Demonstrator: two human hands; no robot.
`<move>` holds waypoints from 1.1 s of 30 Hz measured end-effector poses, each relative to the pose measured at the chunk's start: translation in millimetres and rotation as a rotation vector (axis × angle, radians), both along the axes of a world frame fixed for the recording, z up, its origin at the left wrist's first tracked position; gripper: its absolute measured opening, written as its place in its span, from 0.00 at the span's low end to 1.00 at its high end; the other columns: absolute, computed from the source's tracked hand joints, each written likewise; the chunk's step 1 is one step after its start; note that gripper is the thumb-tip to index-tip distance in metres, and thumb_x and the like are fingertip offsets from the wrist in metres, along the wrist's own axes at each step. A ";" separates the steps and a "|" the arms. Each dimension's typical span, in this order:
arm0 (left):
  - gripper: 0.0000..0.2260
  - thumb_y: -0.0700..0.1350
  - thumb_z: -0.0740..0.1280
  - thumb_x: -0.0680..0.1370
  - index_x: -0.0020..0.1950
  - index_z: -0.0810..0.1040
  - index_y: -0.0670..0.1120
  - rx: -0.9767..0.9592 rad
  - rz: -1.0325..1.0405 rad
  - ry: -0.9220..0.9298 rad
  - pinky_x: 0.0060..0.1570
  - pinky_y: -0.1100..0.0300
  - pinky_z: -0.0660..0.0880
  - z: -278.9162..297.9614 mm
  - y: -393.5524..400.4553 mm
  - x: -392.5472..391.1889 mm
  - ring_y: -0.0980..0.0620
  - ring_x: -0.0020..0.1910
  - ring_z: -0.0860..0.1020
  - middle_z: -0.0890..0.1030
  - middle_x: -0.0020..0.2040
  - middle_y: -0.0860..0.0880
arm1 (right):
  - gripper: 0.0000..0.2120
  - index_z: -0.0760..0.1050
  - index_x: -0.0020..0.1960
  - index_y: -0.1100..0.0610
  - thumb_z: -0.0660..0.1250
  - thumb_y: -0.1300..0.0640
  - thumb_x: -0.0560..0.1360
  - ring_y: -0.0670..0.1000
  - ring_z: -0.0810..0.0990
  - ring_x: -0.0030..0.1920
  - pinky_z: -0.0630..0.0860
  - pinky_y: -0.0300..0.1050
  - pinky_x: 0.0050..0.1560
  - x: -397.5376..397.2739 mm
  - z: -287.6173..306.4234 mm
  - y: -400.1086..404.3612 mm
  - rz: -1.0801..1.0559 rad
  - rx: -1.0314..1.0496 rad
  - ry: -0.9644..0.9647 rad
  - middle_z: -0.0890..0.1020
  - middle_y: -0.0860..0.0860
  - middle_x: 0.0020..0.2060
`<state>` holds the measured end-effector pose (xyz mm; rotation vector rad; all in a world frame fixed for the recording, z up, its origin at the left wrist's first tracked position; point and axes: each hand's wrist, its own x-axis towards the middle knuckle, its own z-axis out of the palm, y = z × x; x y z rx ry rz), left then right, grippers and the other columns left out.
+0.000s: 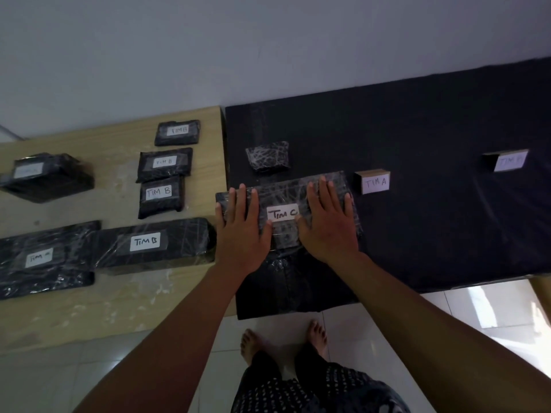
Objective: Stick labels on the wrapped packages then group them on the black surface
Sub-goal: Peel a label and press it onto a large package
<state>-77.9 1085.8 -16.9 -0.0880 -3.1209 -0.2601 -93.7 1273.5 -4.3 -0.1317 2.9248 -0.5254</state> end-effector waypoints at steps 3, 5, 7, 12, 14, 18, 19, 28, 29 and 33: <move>0.30 0.55 0.42 0.80 0.80 0.51 0.43 -0.010 -0.059 -0.023 0.75 0.38 0.47 1.9 -6.3 1.2 0.43 0.79 0.46 0.48 0.80 0.42 | 0.31 0.42 0.81 0.53 0.50 0.49 0.83 0.50 0.35 0.79 0.33 0.55 0.77 -0.6 0.8 1.2 0.005 -0.015 0.000 0.40 0.52 0.81; 0.29 0.52 0.42 0.80 0.80 0.51 0.42 -0.005 -0.128 -0.020 0.76 0.39 0.49 1.7 -12.3 1.8 0.43 0.80 0.46 0.49 0.80 0.41 | 0.32 0.42 0.81 0.52 0.51 0.52 0.82 0.50 0.35 0.79 0.34 0.55 0.78 -1.1 1.7 2.5 0.008 -0.010 -0.012 0.39 0.51 0.80; 0.29 0.50 0.42 0.79 0.80 0.52 0.40 0.021 -0.155 -0.010 0.76 0.41 0.50 2.2 -16.7 1.4 0.44 0.80 0.47 0.50 0.80 0.42 | 0.34 0.43 0.81 0.52 0.55 0.54 0.80 0.49 0.36 0.79 0.34 0.54 0.78 -1.7 2.9 3.3 0.004 -0.018 -0.011 0.40 0.51 0.81; 0.29 0.51 0.44 0.79 0.79 0.57 0.42 0.205 -0.051 0.045 0.77 0.46 0.49 5.4 -11.6 -1.3 0.48 0.79 0.51 0.56 0.80 0.45 | 0.29 0.50 0.81 0.52 0.53 0.54 0.81 0.48 0.41 0.80 0.36 0.53 0.78 -2.1 0.4 0.4 -0.060 -0.095 0.050 0.47 0.50 0.81; 0.28 0.54 0.47 0.81 0.78 0.61 0.43 0.275 0.041 0.086 0.77 0.47 0.51 6.8 -5.3 -3.0 0.48 0.79 0.55 0.59 0.79 0.45 | 0.26 0.54 0.80 0.51 0.50 0.49 0.83 0.47 0.44 0.80 0.37 0.52 0.79 -3.2 -1.4 -4.6 -0.124 -0.128 0.083 0.51 0.49 0.81; 0.32 0.62 0.53 0.81 0.79 0.59 0.44 0.211 0.219 0.098 0.76 0.46 0.53 5.4 9.9 -8.4 0.44 0.79 0.53 0.57 0.79 0.42 | 0.31 0.60 0.77 0.51 0.53 0.35 0.79 0.49 0.49 0.80 0.41 0.55 0.79 -5.4 -2.9 -15.2 -0.217 -0.129 0.119 0.56 0.50 0.80; 0.33 0.64 0.53 0.81 0.79 0.57 0.44 0.158 0.233 0.074 0.77 0.47 0.51 3.8 12.7 -8.9 0.44 0.79 0.51 0.55 0.80 0.42 | 0.34 0.60 0.77 0.52 0.54 0.33 0.78 0.50 0.49 0.80 0.41 0.55 0.79 -5.7 -3.7 -17.0 -0.224 -0.110 0.125 0.56 0.50 0.80; 0.32 0.62 0.50 0.81 0.79 0.56 0.44 0.042 0.206 0.055 0.75 0.45 0.51 -1.7 10.6 -9.5 0.42 0.79 0.52 0.56 0.79 0.41 | 0.27 0.61 0.76 0.52 0.58 0.42 0.80 0.51 0.51 0.80 0.43 0.56 0.79 -4.9 -8.3 -17.0 -0.222 -0.113 0.171 0.58 0.50 0.79; 0.31 0.61 0.50 0.81 0.79 0.57 0.44 0.040 0.202 0.060 0.75 0.45 0.52 -1.4 10.2 -9.9 0.42 0.79 0.52 0.57 0.79 0.41 | 0.26 0.62 0.75 0.52 0.58 0.44 0.81 0.51 0.52 0.79 0.44 0.56 0.79 -5.5 -8.0 -17.1 -0.229 -0.124 0.179 0.60 0.50 0.79; 0.27 0.54 0.47 0.82 0.78 0.61 0.43 0.065 0.195 0.084 0.74 0.45 0.56 -0.2 8.2 -11.1 0.42 0.78 0.56 0.61 0.78 0.41 | 0.21 0.67 0.73 0.53 0.60 0.53 0.80 0.51 0.57 0.78 0.47 0.56 0.78 -7.0 -9.6 -16.7 -0.264 -0.168 0.229 0.65 0.50 0.77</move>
